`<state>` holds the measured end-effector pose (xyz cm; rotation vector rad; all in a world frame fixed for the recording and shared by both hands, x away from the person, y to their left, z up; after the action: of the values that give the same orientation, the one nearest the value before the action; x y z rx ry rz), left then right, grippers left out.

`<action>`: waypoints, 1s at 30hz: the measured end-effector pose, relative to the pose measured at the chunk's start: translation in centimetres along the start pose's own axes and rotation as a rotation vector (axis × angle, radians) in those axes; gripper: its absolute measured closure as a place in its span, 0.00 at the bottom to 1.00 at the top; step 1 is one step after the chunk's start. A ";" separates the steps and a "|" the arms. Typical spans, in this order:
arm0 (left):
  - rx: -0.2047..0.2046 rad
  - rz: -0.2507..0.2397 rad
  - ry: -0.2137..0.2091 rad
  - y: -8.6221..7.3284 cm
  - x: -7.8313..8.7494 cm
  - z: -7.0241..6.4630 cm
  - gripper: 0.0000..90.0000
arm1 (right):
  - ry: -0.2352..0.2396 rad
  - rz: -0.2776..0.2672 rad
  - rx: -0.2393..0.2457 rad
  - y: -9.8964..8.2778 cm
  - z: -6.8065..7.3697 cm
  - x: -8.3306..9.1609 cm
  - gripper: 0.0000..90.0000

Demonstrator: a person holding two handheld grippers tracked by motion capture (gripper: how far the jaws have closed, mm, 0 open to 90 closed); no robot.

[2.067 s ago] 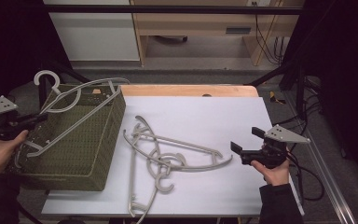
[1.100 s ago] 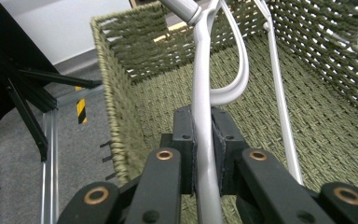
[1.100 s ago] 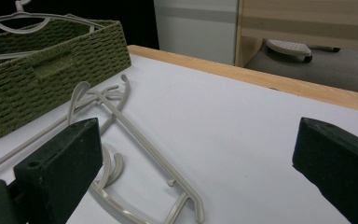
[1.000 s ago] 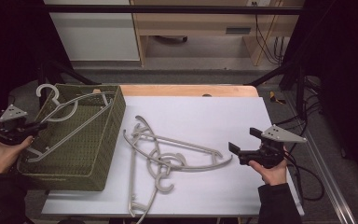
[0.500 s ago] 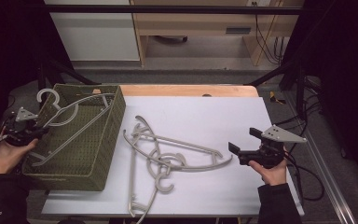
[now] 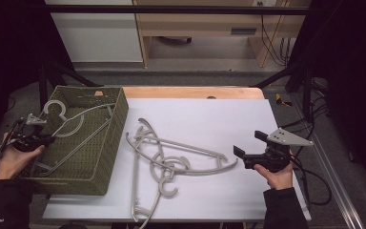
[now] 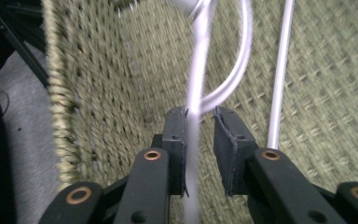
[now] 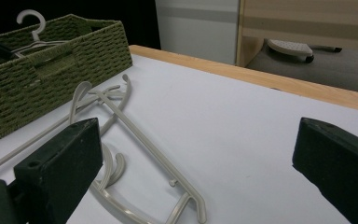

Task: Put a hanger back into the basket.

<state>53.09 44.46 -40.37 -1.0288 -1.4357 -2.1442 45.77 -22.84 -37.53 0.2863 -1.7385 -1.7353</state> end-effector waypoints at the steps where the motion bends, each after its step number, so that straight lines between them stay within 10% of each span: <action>1: 0.000 0.000 0.000 0.0 0.0 0.0 0.79 | 0.002 0.000 0.001 0.0 0.0 0.0 0.02; 11: 0.028 -0.204 -0.035 2.4 3.7 -2.2 0.50 | 0.010 0.000 0.004 0.0 0.3 -0.2 0.03; 20: 0.035 -0.431 -0.125 4.8 6.7 -7.8 0.22 | 0.034 0.028 0.020 -0.3 0.9 -0.8 0.04; 30: 0.027 -0.516 -0.226 5.8 6.9 -14.7 0.10 | 0.062 0.062 0.040 -1.0 1.5 -1.8 0.06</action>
<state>46.73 29.40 -34.78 -0.9973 -2.0121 -2.3970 45.96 -20.64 -38.84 0.2974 -1.7216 -1.6318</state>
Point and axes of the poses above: each handheld gripper's, and its own axes: x roughly backward along the jaws, y roughly out of its top, z roughly to its left, the point moved 3 cm from there along -x, roughly forward along the jaws, and after that the axes turned 3 degrees about -z, right-handed, at the moved point
